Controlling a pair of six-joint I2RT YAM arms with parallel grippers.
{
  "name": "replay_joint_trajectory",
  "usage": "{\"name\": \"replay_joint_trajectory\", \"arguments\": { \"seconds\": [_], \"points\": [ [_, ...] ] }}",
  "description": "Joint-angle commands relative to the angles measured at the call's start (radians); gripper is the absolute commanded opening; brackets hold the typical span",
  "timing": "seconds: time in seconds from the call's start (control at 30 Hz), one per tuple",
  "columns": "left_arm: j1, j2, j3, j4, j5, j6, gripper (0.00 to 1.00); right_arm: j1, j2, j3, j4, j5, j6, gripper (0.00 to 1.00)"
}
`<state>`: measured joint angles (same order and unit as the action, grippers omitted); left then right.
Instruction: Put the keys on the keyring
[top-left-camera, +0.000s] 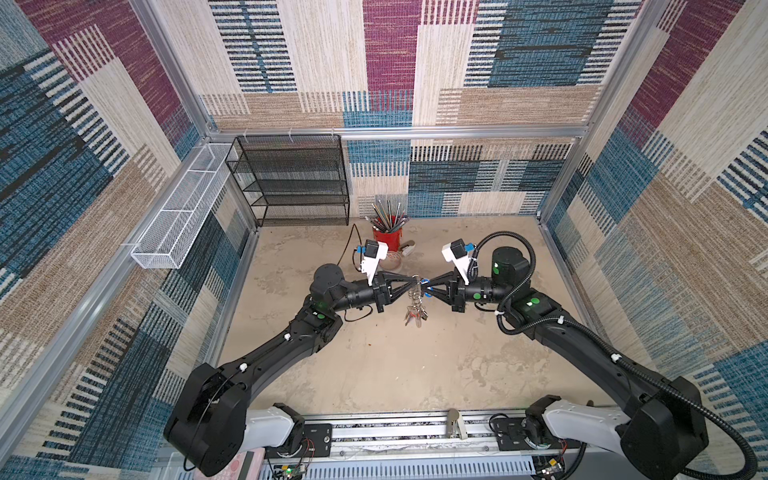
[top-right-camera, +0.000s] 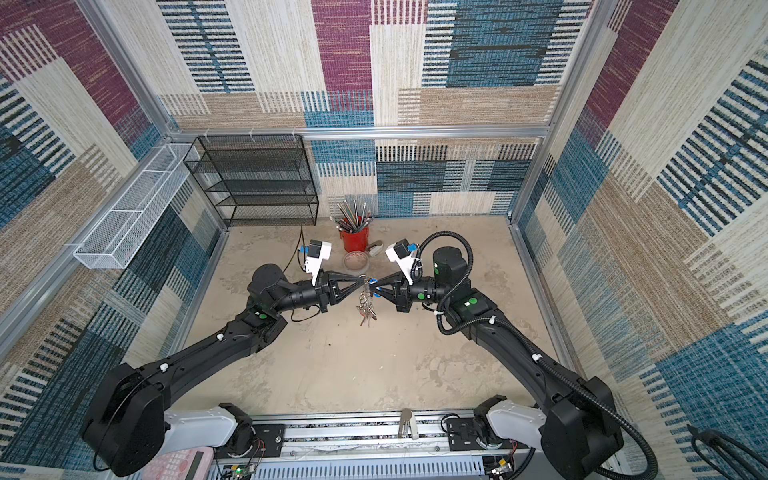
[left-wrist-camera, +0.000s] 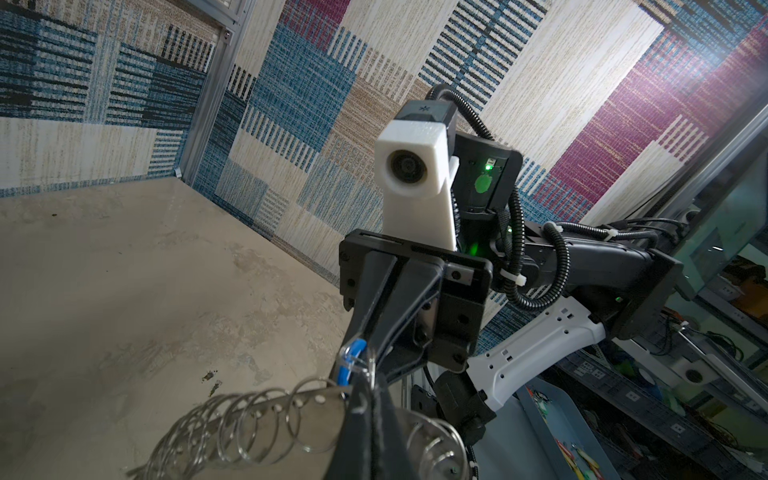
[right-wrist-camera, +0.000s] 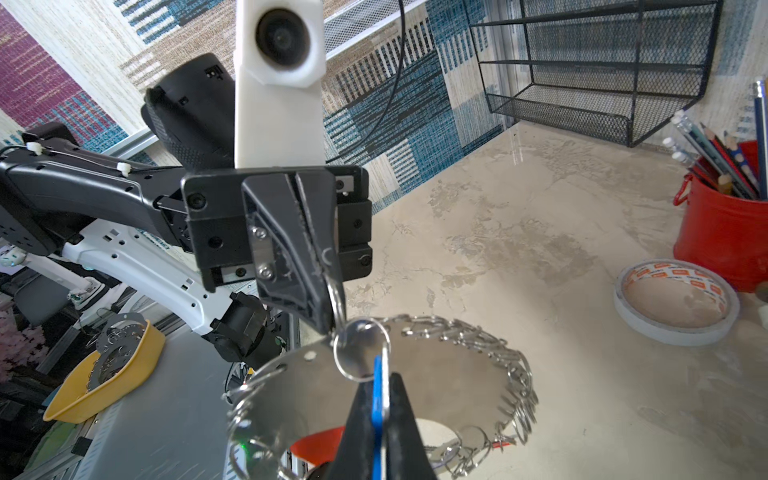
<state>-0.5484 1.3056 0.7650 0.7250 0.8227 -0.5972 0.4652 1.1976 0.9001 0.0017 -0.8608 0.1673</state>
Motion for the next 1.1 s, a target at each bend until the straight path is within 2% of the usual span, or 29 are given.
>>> {"name": "replay_joint_trajectory", "arguments": {
  "seconds": [0.0, 0.27, 0.6, 1.07],
  "points": [
    [-0.002, 0.01, 0.0, 0.029, 0.032, 0.023, 0.0, 0.01, 0.011, 0.016, -0.002, 0.006, -0.012, 0.0],
    [-0.004, 0.011, -0.003, 0.015, 0.024, 0.04, 0.0, 0.021, 0.006, 0.014, -0.005, 0.02, -0.012, 0.0],
    [0.001, -0.027, -0.031, -0.004, -0.016, 0.052, 0.0, 0.005, -0.035, -0.015, -0.012, 0.092, -0.004, 0.0],
    [0.003, -0.024, -0.041, 0.012, -0.022, 0.038, 0.0, -0.032, -0.035, -0.033, 0.012, 0.063, 0.02, 0.0]
  ]
}}
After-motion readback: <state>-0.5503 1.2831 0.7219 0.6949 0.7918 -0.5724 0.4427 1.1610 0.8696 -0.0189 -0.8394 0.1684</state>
